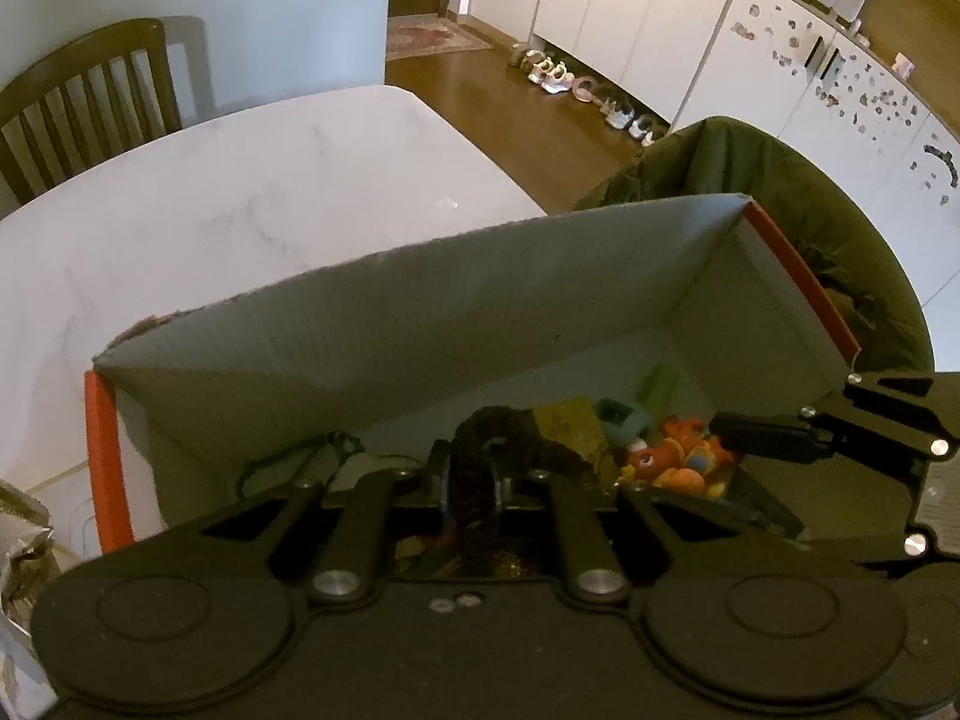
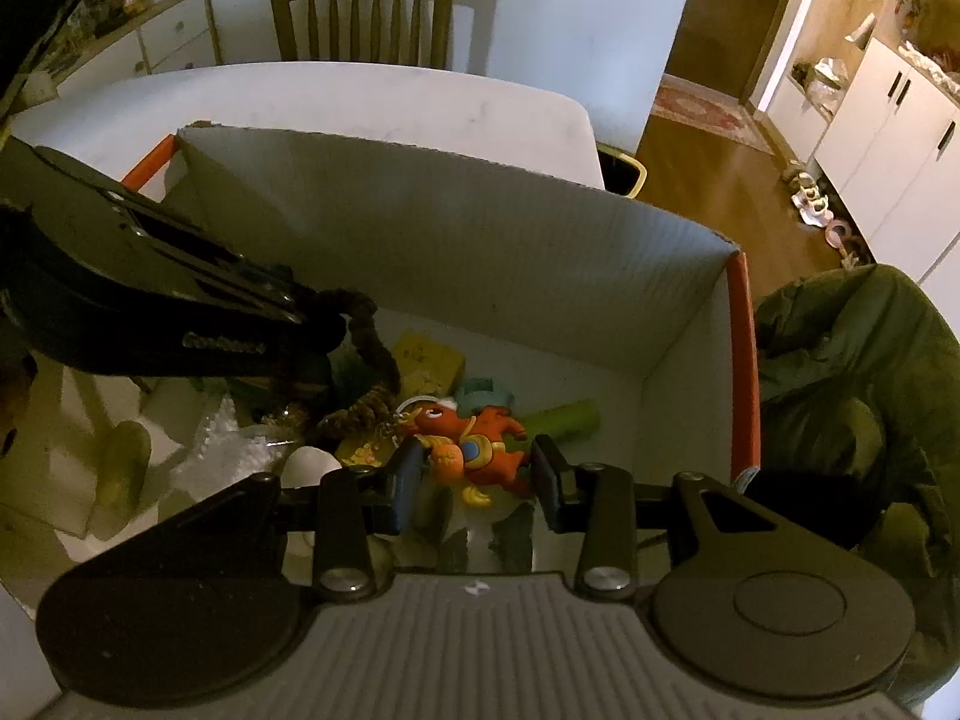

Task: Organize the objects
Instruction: 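Lower the strap into the shoebox and open the left tool while the right tool releases the plush toy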

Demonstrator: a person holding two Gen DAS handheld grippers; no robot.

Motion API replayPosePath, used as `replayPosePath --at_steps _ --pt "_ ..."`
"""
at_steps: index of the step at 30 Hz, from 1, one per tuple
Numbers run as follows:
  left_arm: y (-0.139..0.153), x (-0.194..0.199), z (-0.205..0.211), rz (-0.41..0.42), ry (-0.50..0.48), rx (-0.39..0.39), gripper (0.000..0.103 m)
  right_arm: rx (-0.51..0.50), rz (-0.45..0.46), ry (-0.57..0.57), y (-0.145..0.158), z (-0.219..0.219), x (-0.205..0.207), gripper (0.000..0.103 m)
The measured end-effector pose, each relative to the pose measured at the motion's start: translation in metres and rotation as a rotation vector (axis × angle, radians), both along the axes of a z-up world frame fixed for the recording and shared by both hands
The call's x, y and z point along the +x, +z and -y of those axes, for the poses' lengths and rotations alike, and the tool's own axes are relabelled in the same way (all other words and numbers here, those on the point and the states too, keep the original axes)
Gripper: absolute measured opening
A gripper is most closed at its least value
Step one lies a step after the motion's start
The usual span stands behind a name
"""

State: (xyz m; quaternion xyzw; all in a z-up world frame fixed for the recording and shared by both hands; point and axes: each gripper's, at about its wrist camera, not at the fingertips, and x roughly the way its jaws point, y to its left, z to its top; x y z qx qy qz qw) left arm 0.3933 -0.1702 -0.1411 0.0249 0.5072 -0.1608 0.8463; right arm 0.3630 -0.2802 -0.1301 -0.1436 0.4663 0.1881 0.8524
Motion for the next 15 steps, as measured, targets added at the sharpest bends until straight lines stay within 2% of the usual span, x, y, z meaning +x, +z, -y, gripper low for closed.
replayPosePath --at_steps 7,9,11,14,15 --pt "0.003 -0.006 0.007 0.012 -0.018 0.026 0.027 0.018 -0.005 -0.014 0.004 0.004 0.0 0.04" --pt "0.005 -0.009 0.007 0.018 -0.014 0.028 0.041 0.024 0.001 -0.022 0.005 0.005 -0.003 0.041" --pt "0.007 -0.012 0.006 0.022 -0.008 0.018 0.047 0.042 -0.002 -0.033 0.006 0.008 -0.005 0.044" --pt "0.009 -0.015 0.004 0.021 -0.003 0.007 0.049 0.057 0.004 -0.05 0.011 0.012 -0.006 0.044" --pt "0.01 -0.016 0.006 0.025 -0.004 0.007 0.052 0.063 0.009 -0.055 0.012 0.014 -0.008 0.044"
